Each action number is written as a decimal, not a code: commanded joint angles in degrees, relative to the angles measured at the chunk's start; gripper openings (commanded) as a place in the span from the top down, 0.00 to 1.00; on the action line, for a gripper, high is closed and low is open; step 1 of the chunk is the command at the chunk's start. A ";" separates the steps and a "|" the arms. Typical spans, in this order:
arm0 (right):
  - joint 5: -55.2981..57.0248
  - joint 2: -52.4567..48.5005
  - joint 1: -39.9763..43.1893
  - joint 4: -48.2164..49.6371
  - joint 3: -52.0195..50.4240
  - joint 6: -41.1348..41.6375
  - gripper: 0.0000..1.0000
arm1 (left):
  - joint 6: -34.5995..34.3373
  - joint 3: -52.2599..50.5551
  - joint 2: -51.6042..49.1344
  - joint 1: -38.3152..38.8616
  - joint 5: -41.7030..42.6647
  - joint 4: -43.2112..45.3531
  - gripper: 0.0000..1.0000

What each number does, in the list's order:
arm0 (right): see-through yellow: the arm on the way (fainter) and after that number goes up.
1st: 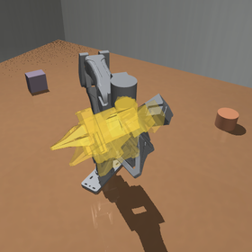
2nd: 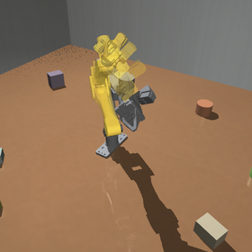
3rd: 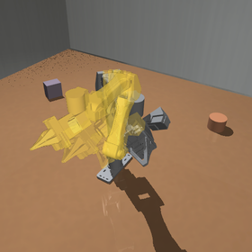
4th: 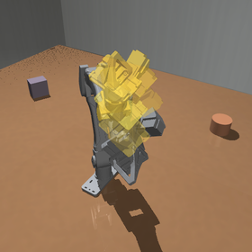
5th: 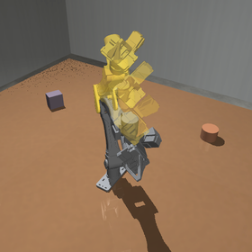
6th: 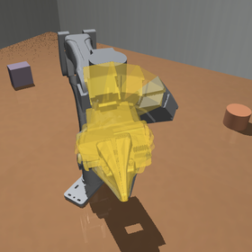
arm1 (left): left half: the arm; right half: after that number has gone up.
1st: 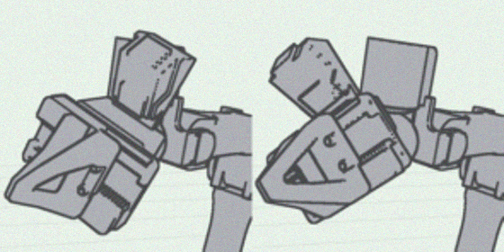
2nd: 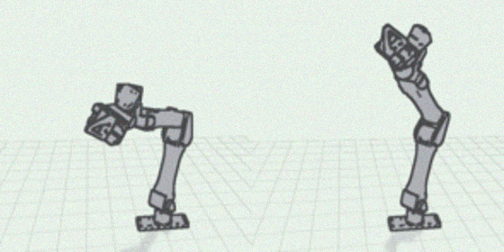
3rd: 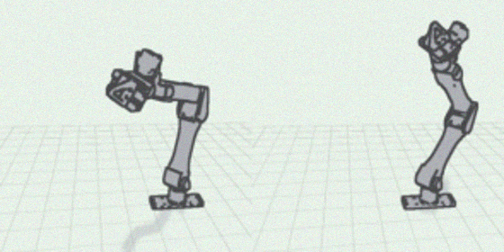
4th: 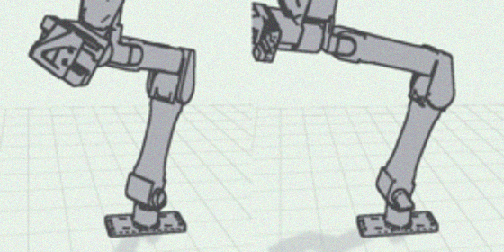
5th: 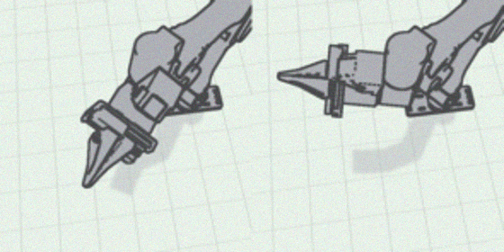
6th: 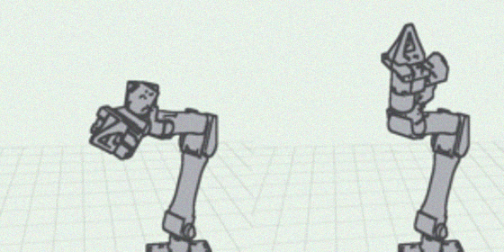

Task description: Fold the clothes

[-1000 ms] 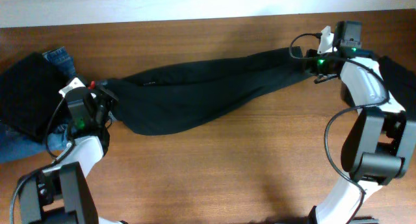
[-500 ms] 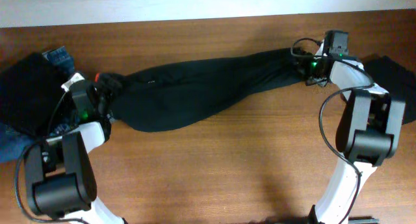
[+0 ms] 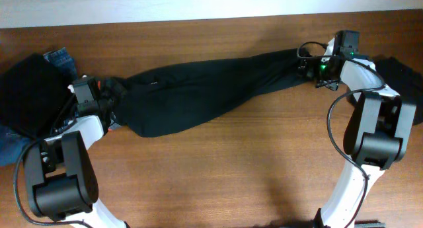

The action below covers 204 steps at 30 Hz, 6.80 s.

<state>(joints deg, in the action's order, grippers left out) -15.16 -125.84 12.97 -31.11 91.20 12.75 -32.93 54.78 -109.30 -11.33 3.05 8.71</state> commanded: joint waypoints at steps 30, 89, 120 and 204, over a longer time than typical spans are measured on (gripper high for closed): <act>0.85 -1.77 2.62 -10.91 0.55 -3.23 0.96 | 3.19 0.35 -0.79 -0.20 1.62 -14.10 0.01; 6.75 -1.81 12.81 -35.98 0.48 -9.53 0.96 | 57.55 0.35 17.53 15.37 1.66 -28.65 0.05; 6.60 -1.81 12.81 -36.00 0.48 -9.55 0.96 | 68.59 0.35 9.75 24.96 5.01 -23.89 0.20; 6.62 -1.81 12.81 -36.00 0.48 -9.53 0.96 | 80.15 9.40 2.27 25.92 6.19 -30.73 0.98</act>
<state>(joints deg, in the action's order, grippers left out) -13.30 -126.58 25.69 -67.92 92.79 3.16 46.96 63.44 -107.07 14.50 8.38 -22.04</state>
